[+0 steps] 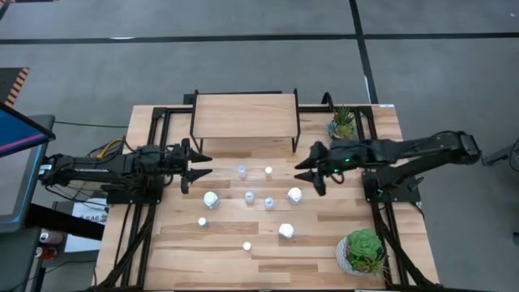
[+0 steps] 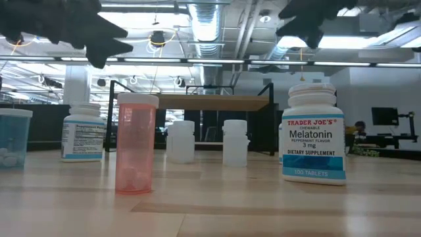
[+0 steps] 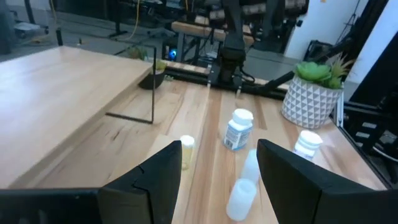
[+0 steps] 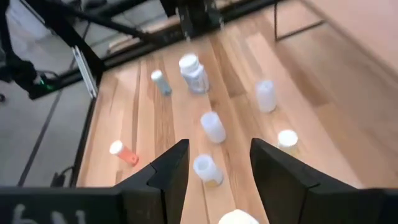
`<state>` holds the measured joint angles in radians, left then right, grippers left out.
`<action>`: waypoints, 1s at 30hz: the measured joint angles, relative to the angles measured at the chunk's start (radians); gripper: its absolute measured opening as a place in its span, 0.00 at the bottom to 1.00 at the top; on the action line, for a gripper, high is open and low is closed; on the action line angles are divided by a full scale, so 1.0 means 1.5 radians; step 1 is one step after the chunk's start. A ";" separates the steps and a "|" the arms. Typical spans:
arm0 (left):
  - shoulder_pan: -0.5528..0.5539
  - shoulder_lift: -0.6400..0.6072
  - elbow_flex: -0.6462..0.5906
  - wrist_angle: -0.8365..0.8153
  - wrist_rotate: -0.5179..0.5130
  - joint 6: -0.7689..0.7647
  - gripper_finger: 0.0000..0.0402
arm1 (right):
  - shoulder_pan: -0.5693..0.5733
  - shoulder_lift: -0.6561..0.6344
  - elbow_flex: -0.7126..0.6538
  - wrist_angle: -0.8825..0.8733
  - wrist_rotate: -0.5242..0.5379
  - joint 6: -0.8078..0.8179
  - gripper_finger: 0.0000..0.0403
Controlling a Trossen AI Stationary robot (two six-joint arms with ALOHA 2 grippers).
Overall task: Pick and place medicine bottles onto shelf by color
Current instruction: Put the top right big white pill bottle on the shelf
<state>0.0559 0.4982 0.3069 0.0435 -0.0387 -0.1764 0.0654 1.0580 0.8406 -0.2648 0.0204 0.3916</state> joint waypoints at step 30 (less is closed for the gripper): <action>0.000 0.008 0.017 -0.006 0.001 0.025 0.49 | -0.004 0.109 0.000 0.091 -0.004 0.057 0.71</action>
<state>0.0559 0.5106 0.3325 0.0345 -0.0380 -0.1394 0.0593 1.2212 0.8412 -0.1289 0.0139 0.4775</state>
